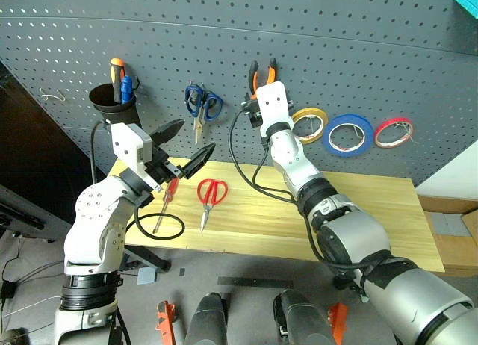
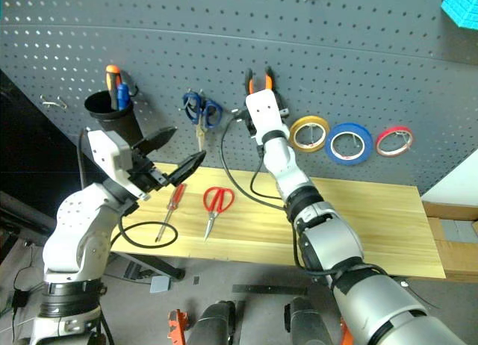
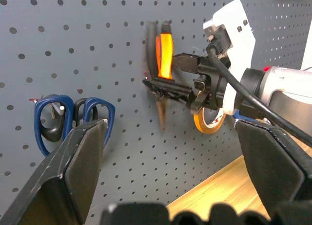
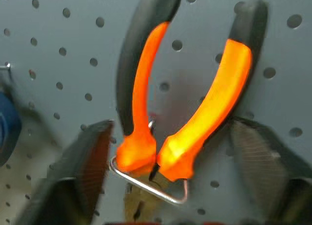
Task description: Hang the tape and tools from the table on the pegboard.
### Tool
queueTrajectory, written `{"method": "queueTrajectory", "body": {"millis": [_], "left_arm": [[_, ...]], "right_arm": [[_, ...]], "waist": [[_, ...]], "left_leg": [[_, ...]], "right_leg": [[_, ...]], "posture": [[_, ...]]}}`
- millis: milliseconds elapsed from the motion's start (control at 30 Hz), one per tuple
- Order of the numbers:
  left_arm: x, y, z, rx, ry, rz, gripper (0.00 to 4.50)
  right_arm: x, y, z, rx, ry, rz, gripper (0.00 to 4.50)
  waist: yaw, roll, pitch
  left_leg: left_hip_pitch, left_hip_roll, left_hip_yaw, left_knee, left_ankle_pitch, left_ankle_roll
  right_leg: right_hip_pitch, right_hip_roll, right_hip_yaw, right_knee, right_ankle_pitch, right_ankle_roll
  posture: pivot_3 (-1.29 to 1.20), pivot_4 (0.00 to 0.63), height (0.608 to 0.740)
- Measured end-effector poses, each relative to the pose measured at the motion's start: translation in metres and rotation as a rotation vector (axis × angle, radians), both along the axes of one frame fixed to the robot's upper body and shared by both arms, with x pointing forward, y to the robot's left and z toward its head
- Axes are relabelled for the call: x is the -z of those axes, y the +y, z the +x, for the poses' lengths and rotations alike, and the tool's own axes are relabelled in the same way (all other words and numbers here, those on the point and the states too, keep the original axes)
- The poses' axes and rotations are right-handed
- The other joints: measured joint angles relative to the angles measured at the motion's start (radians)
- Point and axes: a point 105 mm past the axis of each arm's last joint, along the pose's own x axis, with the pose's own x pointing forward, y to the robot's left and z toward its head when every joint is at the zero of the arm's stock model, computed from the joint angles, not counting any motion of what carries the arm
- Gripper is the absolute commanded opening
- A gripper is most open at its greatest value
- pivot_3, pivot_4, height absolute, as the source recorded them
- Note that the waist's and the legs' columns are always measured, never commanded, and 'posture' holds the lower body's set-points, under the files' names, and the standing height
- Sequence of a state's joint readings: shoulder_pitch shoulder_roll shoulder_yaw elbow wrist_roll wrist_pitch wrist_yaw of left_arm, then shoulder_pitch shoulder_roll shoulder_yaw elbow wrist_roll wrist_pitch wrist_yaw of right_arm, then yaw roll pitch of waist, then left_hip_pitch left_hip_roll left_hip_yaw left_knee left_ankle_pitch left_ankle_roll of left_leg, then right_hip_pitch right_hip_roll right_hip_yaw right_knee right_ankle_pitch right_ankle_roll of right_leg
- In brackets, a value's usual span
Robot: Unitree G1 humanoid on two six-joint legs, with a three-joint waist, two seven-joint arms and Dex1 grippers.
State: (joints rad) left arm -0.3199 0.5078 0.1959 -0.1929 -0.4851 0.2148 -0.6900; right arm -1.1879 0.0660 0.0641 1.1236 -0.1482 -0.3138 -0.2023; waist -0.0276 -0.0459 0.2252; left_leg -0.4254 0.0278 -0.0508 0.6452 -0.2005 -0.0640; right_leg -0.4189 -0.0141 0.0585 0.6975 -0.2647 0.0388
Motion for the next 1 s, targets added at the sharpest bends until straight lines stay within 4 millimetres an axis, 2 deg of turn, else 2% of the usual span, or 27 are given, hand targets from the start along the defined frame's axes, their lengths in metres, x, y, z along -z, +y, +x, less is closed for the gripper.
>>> {"method": "queueTrajectory", "body": {"millis": [167, 267, 500, 667, 767, 833, 1000], "left_arm": [[0.003, -0.004, 0.000, 0.011, 0.008, 0.000, 4.50], [0.004, -0.006, 0.001, 0.016, 0.011, -0.005, 4.50], [0.008, -0.010, 0.002, 0.013, 0.018, -0.008, 4.50], [0.009, -0.010, 0.003, -0.003, 0.019, -0.017, 4.50], [0.013, -0.008, 0.004, -0.029, 0.035, -0.016, 4.50], [0.026, -0.003, 0.004, -0.069, 0.080, 0.004, 4.50], [0.067, 0.010, 0.004, -0.198, 0.246, 0.067, 4.50]], "right_arm": [[-0.002, -0.002, 0.001, 0.013, 0.018, 0.015, 4.48], [-0.015, -0.003, -0.003, -0.005, -0.006, 0.057, 4.48], [-0.080, 0.012, -0.033, -0.135, -0.113, 0.145, 4.48], [-0.108, 0.011, -0.053, -0.223, -0.118, 0.208, 4.48], [-0.125, 0.007, -0.069, -0.335, -0.123, 0.237, 4.48], [-0.119, -0.001, -0.079, -0.434, -0.075, 0.203, 4.48], [-0.053, -0.028, -0.092, -0.599, 0.234, 0.091, 4.48]], "waist": [[-0.001, 0.000, 0.000], [-0.003, 0.000, 0.000], [-0.005, 0.000, 0.000], [-0.005, 0.000, 0.000], [-0.005, 0.000, 0.000], [-0.004, 0.000, 0.000], [-0.003, 0.002, 0.000]], "left_leg": [[0.000, 0.000, 0.000, 0.000, 0.004, 0.002], [0.000, 0.001, 0.000, -0.001, 0.004, 0.002], [0.000, 0.002, -0.001, -0.006, 0.004, 0.002], [0.000, 0.001, -0.001, -0.007, 0.004, 0.002], [0.000, 0.001, -0.001, -0.007, 0.004, 0.003], [0.000, 0.001, -0.002, -0.008, 0.004, 0.003], [-0.002, 0.001, -0.003, -0.008, 0.004, 0.003]], "right_leg": [[0.000, 0.001, 0.000, 0.000, 0.003, -0.001], [-0.001, 0.002, 0.001, 0.000, 0.003, -0.001], [-0.002, 0.002, -0.001, -0.001, 0.003, -0.001], [-0.002, 0.001, -0.001, -0.002, 0.003, -0.001], [-0.001, 0.001, -0.002, -0.003, 0.003, -0.001], [0.000, 0.001, -0.003, -0.005, 0.003, -0.001], [-0.001, 0.000, -0.004, -0.008, 0.003, -0.001]], "posture": [[0.03, 0.142, 0.740], [0.02, 0.147, 0.740], [0.00, 0.154, 0.740], [0.00, 0.160, 0.740], [0.00, 0.162, 0.740], [-0.01, 0.167, 0.740], [-0.01, 0.178, 0.740]]}}
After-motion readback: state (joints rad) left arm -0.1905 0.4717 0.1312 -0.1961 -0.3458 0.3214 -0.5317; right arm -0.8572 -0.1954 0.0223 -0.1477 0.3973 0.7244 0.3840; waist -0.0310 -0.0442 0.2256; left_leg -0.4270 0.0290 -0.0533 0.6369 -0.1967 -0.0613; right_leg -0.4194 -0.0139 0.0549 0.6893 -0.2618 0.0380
